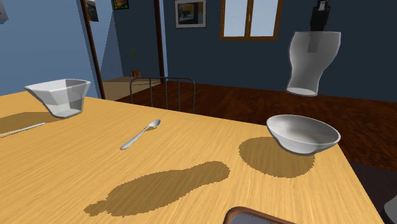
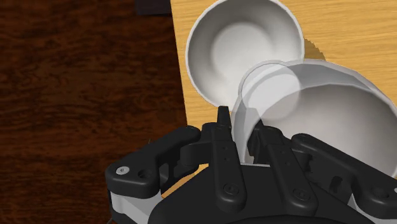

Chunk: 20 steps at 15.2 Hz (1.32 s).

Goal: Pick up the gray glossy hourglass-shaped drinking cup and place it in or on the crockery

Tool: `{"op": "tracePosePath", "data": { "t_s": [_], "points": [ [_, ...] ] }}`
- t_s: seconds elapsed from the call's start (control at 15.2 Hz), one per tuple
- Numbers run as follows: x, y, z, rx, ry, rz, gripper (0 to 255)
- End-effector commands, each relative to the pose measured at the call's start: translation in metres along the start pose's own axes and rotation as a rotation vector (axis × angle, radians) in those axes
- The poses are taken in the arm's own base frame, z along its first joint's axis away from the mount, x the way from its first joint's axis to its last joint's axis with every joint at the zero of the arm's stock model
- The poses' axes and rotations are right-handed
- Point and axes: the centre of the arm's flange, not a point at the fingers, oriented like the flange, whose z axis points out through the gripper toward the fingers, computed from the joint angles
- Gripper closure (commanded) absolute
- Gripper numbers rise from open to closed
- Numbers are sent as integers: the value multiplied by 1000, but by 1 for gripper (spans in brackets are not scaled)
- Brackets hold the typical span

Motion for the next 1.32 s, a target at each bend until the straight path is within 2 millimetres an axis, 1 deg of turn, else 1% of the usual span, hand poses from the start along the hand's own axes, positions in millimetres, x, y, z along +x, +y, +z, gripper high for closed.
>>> {"op": "tracePosePath", "data": {
  "t_s": [0.0, 1.25],
  "points": [
    [-16, 25, 0, 0, 0, -1, 255],
    [-15, 22, 100, 0, 0, -1, 255]
  ]
}}
